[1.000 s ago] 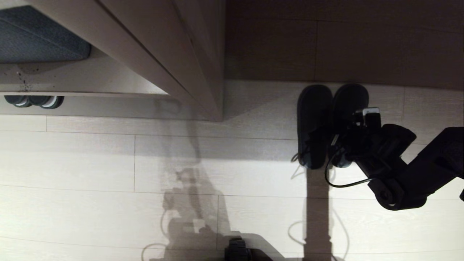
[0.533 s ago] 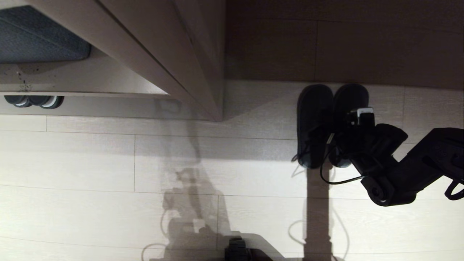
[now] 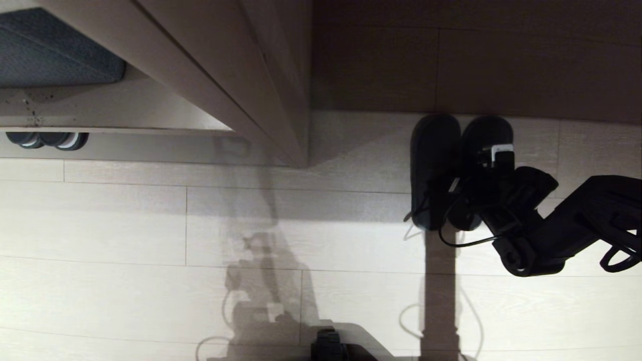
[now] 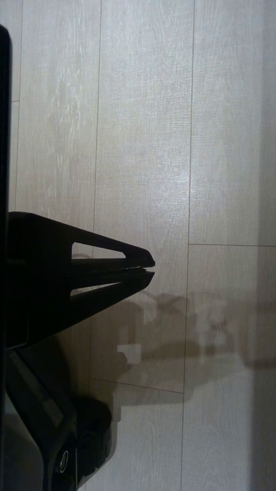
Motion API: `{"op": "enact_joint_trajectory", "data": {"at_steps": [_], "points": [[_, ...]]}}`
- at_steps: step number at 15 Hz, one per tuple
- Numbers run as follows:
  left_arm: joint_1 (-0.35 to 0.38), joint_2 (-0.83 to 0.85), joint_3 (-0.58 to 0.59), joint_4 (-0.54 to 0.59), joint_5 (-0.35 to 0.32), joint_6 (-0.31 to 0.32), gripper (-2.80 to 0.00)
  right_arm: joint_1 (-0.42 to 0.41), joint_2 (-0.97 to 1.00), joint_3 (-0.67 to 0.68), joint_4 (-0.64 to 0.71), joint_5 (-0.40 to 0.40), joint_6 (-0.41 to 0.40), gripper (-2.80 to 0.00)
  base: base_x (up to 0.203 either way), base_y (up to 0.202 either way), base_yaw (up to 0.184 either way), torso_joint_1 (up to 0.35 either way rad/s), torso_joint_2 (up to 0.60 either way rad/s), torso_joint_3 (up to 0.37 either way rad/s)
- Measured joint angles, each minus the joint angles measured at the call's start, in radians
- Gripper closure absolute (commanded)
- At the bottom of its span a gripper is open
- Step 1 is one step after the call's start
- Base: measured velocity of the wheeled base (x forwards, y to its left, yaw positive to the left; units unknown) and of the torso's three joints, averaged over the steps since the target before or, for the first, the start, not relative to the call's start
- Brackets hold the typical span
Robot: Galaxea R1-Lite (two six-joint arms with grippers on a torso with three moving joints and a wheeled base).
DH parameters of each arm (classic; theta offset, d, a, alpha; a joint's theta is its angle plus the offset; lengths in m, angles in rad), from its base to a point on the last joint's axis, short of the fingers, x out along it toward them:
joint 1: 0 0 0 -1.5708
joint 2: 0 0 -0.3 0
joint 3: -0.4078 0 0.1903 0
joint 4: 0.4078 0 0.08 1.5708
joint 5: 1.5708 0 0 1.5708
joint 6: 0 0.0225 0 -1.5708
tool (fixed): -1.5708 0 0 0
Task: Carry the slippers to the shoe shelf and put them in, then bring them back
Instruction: Pick up the slippers on the floor
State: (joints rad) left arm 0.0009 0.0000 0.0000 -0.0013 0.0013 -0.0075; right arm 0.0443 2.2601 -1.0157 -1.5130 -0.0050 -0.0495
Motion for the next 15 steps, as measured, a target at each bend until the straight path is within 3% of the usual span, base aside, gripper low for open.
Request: {"op": "enact_joint_trajectory", "data": {"at_steps": [6,10,15], "points": [[0.000,0.000,0.000,0.000,0.000,0.000,0.00,-0.006,-0.052,0.078,0.002,0.019,0.004,0.00,0.000,0.000,0.000,0.000,0.00,0.000],[0.000,0.000,0.000,0.000,0.000,0.000,0.00,-0.006,-0.235,0.246,0.026,0.022,-0.001,0.00,0.000,0.000,0.000,0.000,0.00,0.000],[0.000,0.000,0.000,0.000,0.000,0.000,0.00,-0.005,-0.527,0.474,0.164,0.023,-0.002,0.00,0.000,0.000,0.000,0.000,0.00,0.000]]}}
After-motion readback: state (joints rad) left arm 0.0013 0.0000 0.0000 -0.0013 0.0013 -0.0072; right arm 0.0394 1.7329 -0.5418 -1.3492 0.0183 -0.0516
